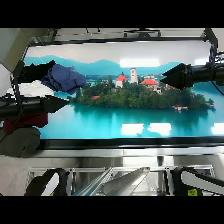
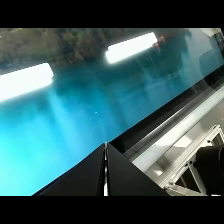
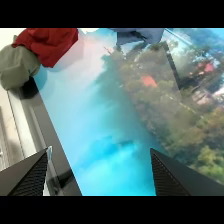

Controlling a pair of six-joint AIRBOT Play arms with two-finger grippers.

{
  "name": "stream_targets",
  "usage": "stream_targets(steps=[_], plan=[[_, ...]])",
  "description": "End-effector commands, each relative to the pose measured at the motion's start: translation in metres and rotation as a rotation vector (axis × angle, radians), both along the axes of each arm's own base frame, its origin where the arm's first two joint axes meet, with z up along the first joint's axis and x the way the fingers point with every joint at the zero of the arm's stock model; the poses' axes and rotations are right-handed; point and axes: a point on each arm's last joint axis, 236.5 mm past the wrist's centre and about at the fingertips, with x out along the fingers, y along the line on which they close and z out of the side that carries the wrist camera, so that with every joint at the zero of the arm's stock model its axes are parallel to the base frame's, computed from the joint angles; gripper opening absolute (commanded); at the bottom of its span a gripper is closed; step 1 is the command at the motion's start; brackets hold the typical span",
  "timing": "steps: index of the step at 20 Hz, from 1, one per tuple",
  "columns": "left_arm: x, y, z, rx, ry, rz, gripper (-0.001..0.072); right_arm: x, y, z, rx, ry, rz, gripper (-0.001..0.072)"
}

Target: Fold the shirts.

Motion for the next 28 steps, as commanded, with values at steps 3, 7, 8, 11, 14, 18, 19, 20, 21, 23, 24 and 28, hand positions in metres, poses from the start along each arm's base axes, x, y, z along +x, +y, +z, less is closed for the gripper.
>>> stream_targets(steps=[3, 7, 8, 11, 14, 18, 19, 20, 21, 23, 24, 28], plan=[[0.000, 0.000, 0.000, 0.000, -0.001, 0.000, 0.0023, 0.000, 0.000, 0.000, 0.000, 0.000, 0.001, 0.0709], [0.000, 0.000, 0.000, 0.000, -0.001, 0.000, 0.0024, 0.000, 0.000, 0.000, 0.000, 0.000, 0.001, 0.0709], [0.000, 0.000, 0.000, 0.000, -0.001, 0.000, 0.0024, 0.000, 0.000, 0.000, 0.000, 0.000, 0.001, 0.0709], [0.000, 0.000, 0.000, 0.000, -0.001, 0.000, 0.0023, 0.000, 0.000, 0.000, 0.000, 0.000, 0.001, 0.0709], [-0.001, -0.004, -0.002, -0.001, 0.013, -0.019, 0.0023, 0.000, 0.000, 0.001, 0.005, -0.001, 0.000, 0.0709], [0.010, -0.019, -0.021, -0.015, 0.086, -0.076, 0.0024, -0.002, 0.016, 0.030, 0.165, 0.067, 0.004, 0.0709], [0.014, -0.022, -0.029, -0.019, 0.109, -0.084, 0.0024, -0.003, 0.021, 0.041, 0.219, 0.095, 0.005, 0.0709], [0.019, -0.026, -0.036, -0.025, 0.130, -0.088, 0.0024, -0.004, 0.024, 0.052, 0.275, 0.110, 0.008, 0.0709], [0.022, -0.033, -0.043, -0.043, 0.161, -0.097, 0.0023, -0.004, 0.025, 0.064, 0.333, 0.128, 0.010, 0.0709], [0.032, -0.045, -0.048, -0.091, 0.191, -0.116, 0.0022, -0.004, 0.026, 0.086, 0.429, 0.117, 0.023, 0.0709], [0.038, -0.048, -0.049, -0.097, 0.194, -0.130, 0.0012, -0.005, 0.026, 0.099, 0.485, 0.105, 0.032, 0.0709], [0.079, -0.010, -0.066, 0.051, 0.205, -0.035, 0.0004, -0.014, 0.018, 0.146, 0.680, 0.064, 0.084, 0.0709]])
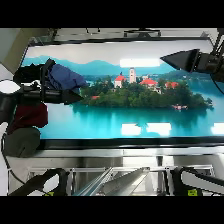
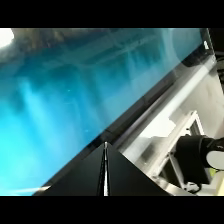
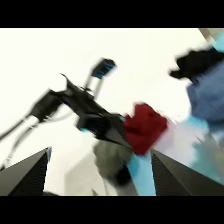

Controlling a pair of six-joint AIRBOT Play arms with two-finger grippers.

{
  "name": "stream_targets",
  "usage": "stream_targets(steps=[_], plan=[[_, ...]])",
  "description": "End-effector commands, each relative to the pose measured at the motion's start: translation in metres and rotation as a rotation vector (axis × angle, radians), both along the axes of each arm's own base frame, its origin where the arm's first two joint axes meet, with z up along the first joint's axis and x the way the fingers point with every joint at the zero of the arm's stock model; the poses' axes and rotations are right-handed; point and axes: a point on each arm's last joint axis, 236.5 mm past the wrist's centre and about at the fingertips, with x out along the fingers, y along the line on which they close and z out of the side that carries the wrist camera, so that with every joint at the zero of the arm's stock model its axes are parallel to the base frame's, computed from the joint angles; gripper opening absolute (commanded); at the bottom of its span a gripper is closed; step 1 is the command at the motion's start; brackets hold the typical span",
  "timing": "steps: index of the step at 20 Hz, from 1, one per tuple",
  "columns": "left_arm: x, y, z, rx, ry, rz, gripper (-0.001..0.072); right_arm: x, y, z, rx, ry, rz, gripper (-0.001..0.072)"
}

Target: Fold the shirts.

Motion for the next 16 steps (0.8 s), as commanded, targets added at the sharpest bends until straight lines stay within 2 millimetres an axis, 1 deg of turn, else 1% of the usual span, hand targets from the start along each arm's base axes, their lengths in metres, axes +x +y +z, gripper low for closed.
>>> stream_targets(steps=[1, 2, 3, 4, 5, 6, 7, 9, 10, 11, 13, 14, 16], plan=[[0.040, 0.049, -0.024, 0.196, 0.011, 0.110, 0.0006, -0.009, -0.007, 0.037, 0.158, -0.026, 0.036, 0.0709], [0.055, 0.076, -0.029, 0.286, -0.008, 0.164, 0.0054, -0.009, -0.007, 0.036, 0.156, -0.027, 0.036, 0.0709], [0.068, 0.100, -0.032, 0.349, -0.017, 0.217, 0.0350, -0.008, -0.007, 0.033, 0.148, -0.025, 0.034, 0.0709], [0.082, 0.118, -0.032, 0.378, -0.034, 0.266, 0.0692, -0.007, -0.005, 0.027, 0.126, -0.017, 0.033, 0.0709], [0.096, 0.132, -0.030, 0.370, -0.052, 0.323, 0.0708, -0.004, -0.003, 0.018, 0.089, -0.005, 0.029, 0.0709], [0.110, 0.147, -0.030, 0.365, -0.068, 0.373, 0.0708, -0.003, -0.001, 0.003, 0.029, 0.013, 0.027, 0.0709], [0.121, 0.161, -0.034, 0.369, -0.071, 0.408, 0.0707, -0.002, 0.002, -0.015, -0.040, 0.032, 0.027, 0.0709], [0.139, 0.188, -0.056, 0.370, -0.040, 0.463, 0.0707, -0.001, 0.007, -0.056, -0.194, 0.084, 0.034, 0.0709], [0.147, 0.200, -0.071, 0.370, -0.013, 0.485, 0.0707, -0.001, 0.010, -0.082, -0.289, 0.134, 0.032, 0.0709], [0.153, 0.209, -0.086, 0.370, 0.009, 0.500, 0.0707, 0.004, 0.010, -0.109, -0.377, 0.209, 0.005, 0.0708], [0.171, 0.221, -0.111, 0.375, 0.021, 0.519, 0.0707, 0.026, -0.001, -0.171, -0.563, 0.354, -0.134, 0.0707], [0.180, 0.223, -0.122, 0.381, 0.016, 0.516, 0.0707, 0.035, -0.011, -0.200, -0.626, 0.438, -0.218, 0.0707], [0.197, 0.221, -0.145, 0.383, 0.026, 0.507, 0.0707, 0.045, -0.031, -0.244, -0.687, 0.553, -0.344, 0.0707]])
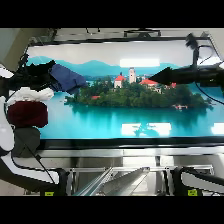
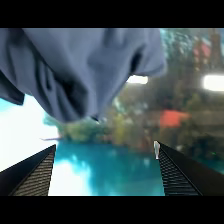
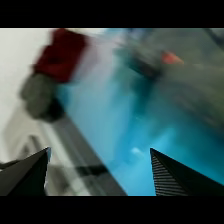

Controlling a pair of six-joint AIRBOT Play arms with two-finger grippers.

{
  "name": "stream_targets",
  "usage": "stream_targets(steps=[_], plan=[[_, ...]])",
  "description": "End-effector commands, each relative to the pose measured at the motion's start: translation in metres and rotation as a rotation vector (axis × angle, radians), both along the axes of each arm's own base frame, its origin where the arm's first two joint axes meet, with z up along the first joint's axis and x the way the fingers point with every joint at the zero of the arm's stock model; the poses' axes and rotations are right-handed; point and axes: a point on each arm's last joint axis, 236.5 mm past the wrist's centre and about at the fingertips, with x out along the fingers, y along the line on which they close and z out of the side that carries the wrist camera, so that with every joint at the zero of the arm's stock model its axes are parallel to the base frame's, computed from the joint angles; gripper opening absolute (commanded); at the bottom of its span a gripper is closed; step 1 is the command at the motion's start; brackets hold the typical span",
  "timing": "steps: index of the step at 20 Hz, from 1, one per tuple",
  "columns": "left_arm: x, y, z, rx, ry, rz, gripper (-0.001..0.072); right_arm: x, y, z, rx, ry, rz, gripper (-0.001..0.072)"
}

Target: Fold the shirts.

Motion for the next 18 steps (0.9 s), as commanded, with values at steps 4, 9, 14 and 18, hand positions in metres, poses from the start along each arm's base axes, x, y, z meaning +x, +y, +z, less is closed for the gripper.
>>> stream_targets(steps=[4, 9, 14, 18], plan=[[0.054, 0.009, -0.067, 0.018, 0.013, -0.004, 0.0707, 0.028, -0.054, -0.127, -0.265, 0.198, -0.342, 0.0708], [0.076, -0.017, -0.095, 0.009, 0.034, -0.078, 0.0293, 0.031, -0.054, -0.161, -0.267, 0.276, -0.340, 0.0707], [0.075, -0.069, -0.039, -0.111, -0.010, -0.182, 0.0006, 0.026, -0.051, -0.161, -0.239, 0.310, -0.318, 0.0257], [0.029, -0.176, 0.066, -0.374, -0.097, -0.409, 0.0007, 0.011, -0.067, -0.139, -0.208, 0.337, -0.288, 0.0024]])
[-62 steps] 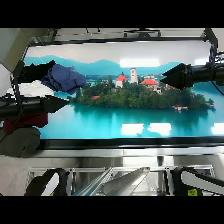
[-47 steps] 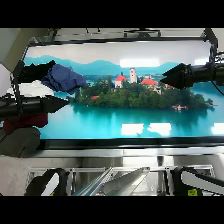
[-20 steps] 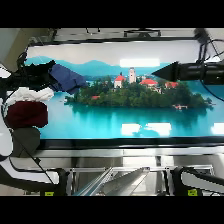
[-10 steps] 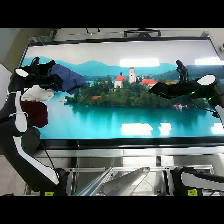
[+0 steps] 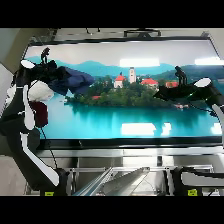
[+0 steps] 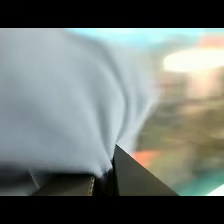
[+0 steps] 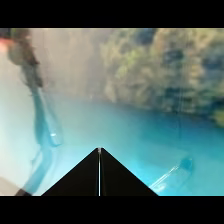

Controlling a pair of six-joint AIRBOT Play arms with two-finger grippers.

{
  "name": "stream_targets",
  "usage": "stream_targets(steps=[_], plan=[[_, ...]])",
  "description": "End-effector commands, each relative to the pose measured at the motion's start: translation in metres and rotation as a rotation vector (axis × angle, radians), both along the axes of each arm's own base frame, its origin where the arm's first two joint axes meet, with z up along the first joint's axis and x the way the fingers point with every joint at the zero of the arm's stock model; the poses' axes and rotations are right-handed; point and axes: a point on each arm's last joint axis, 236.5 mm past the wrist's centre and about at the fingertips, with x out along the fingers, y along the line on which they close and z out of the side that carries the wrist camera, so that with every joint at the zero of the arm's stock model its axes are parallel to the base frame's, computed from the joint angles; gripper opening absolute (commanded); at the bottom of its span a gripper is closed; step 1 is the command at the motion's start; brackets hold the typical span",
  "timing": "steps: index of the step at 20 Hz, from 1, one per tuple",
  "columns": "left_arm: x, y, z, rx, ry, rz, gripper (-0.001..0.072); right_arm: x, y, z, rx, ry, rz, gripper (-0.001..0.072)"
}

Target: Fold the shirts.

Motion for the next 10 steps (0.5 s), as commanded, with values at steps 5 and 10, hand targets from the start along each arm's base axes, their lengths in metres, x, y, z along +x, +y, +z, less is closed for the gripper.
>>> stream_targets(steps=[5, 10], plan=[[-0.152, -0.203, 0.123, -0.304, 0.034, -0.523, 0.0018, -0.052, -0.015, 0.039, -0.011, 0.044, 0.094, 0.0023], [-0.152, -0.250, 0.080, -0.163, -0.011, -0.482, 0.0622, -0.058, -0.016, 0.048, -0.024, 0.020, 0.085, 0.0349]])
